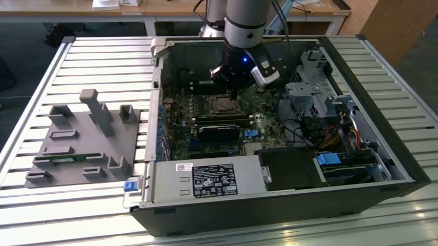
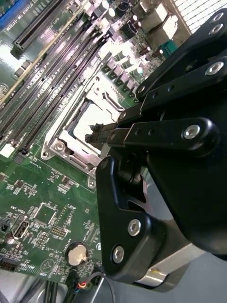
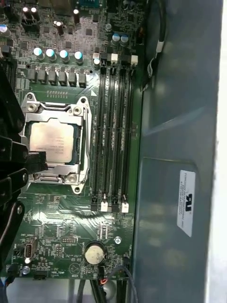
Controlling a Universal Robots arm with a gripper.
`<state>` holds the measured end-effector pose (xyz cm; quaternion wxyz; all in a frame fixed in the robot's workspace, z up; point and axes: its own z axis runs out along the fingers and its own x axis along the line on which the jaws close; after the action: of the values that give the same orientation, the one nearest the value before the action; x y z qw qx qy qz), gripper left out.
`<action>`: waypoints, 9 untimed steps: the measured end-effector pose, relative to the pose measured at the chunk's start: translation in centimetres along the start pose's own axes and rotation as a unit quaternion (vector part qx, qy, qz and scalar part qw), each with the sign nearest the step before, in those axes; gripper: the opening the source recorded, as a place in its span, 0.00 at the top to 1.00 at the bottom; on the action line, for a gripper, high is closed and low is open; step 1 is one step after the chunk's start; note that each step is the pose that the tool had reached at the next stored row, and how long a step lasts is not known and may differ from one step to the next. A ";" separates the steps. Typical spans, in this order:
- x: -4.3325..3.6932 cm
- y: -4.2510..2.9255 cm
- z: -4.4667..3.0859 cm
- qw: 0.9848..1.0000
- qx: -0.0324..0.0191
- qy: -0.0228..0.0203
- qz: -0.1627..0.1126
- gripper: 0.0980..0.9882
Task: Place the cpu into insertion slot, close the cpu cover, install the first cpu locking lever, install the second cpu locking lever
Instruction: 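Install the second cpu locking lever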
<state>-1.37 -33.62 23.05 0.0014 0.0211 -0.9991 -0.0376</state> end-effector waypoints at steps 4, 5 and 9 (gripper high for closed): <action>0.02 -0.49 -0.05 1.000 0.000 0.000 0.000 0.99; 0.03 -0.73 -0.07 1.000 0.000 0.000 0.000 0.99; 0.08 -1.79 -0.12 1.000 0.000 0.000 0.000 0.99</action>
<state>-1.38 -35.41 23.04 0.0016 0.0210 -0.9991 -0.0375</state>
